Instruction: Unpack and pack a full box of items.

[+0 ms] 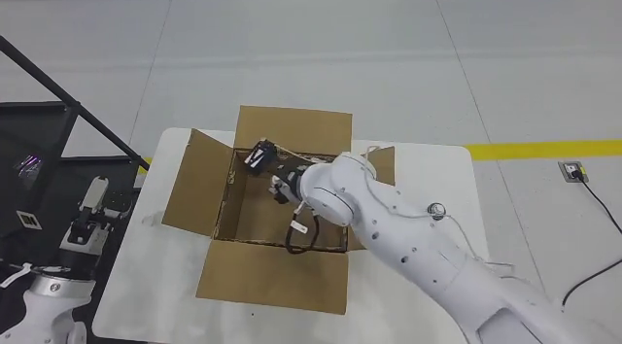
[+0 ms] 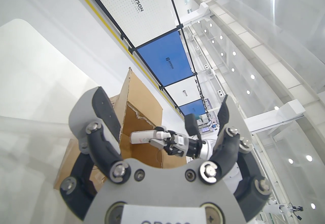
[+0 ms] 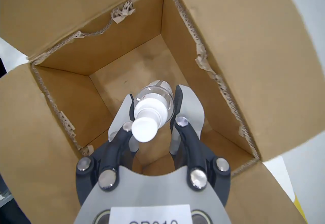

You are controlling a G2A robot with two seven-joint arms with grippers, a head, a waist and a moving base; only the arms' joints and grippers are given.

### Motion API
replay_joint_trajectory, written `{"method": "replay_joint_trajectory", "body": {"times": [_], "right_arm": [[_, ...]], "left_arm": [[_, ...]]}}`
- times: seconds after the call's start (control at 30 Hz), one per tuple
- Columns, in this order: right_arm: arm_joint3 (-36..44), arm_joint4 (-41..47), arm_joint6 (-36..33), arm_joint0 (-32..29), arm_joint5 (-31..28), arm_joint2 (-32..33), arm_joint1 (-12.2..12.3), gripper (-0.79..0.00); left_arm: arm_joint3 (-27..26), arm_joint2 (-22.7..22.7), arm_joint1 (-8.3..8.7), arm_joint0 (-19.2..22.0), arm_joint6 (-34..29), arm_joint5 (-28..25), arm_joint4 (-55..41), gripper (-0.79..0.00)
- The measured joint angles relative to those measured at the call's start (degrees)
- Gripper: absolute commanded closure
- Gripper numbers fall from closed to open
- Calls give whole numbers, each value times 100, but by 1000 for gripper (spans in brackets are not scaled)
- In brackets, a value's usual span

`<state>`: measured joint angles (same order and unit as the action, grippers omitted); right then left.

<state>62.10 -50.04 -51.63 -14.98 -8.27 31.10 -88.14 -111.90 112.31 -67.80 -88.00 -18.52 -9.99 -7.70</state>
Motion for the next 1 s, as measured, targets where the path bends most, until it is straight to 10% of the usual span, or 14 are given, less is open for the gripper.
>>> {"method": "replay_joint_trajectory", "body": {"times": [0.23, 0.73, 1.0], "right_arm": [[-1448, 342, 415, 298, -169, -584, -631, -15], [-2996, 460, 739, 601, -275, -808, -1423, -603], [-3345, 417, 790, 714, -334, -761, -1615, -690]], "left_arm": [[0, 0, 0, 0, 0, 0, 0, -785], [0, 0, 0, 0, 0, 0, 0, -785], [0, 0, 0, 0, 0, 0, 0, -785]]}}
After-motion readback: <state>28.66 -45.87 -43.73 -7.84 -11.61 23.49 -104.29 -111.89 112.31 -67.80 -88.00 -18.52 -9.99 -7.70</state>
